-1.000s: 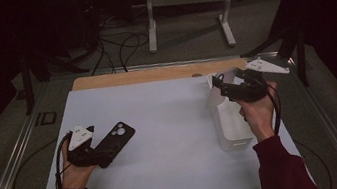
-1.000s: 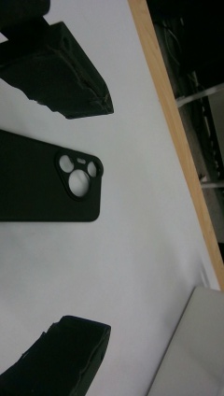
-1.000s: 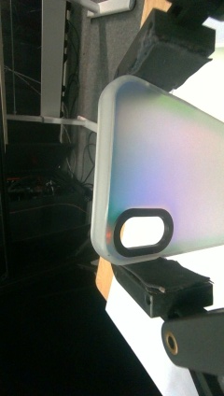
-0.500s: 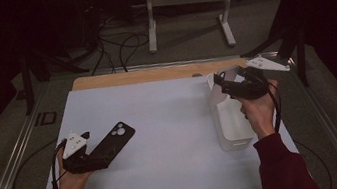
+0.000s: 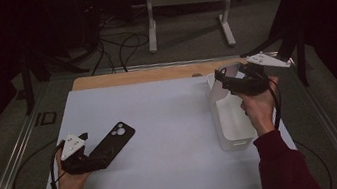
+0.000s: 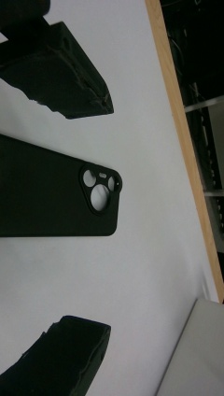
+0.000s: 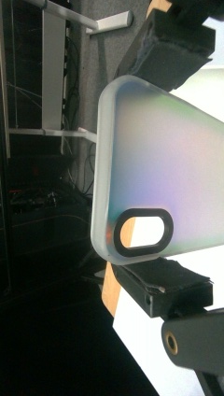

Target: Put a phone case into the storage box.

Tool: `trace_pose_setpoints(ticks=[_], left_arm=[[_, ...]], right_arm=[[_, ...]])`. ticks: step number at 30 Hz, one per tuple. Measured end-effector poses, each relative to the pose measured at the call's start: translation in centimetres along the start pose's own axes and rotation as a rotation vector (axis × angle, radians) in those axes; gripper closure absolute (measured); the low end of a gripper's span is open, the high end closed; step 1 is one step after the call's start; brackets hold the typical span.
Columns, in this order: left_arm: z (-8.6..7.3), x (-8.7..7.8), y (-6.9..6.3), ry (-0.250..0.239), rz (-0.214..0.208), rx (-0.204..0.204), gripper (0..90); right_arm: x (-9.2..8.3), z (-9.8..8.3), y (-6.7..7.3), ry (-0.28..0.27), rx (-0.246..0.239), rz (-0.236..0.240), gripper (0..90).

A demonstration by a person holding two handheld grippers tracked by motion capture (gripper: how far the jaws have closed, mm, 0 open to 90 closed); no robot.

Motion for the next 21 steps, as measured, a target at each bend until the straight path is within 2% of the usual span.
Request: trace_pose_setpoints(ticks=[21], left_arm=[[-0.1, 0.0, 0.1, -0.001, 0.0, -0.011, 0.0]], right_arm=[[2.0, 0.6, -0.5, 0.009, -0.017, -0.051, 16.6]])
Point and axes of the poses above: each handheld gripper's, and its own axes: x roughly forward along the jaws, z roughly out of its top, y roughly to its left, the point moved 8 cm from there along x, roughly forward along the jaws, and after that the axes turned 12 degrees about -z, right-handed, at the moved point
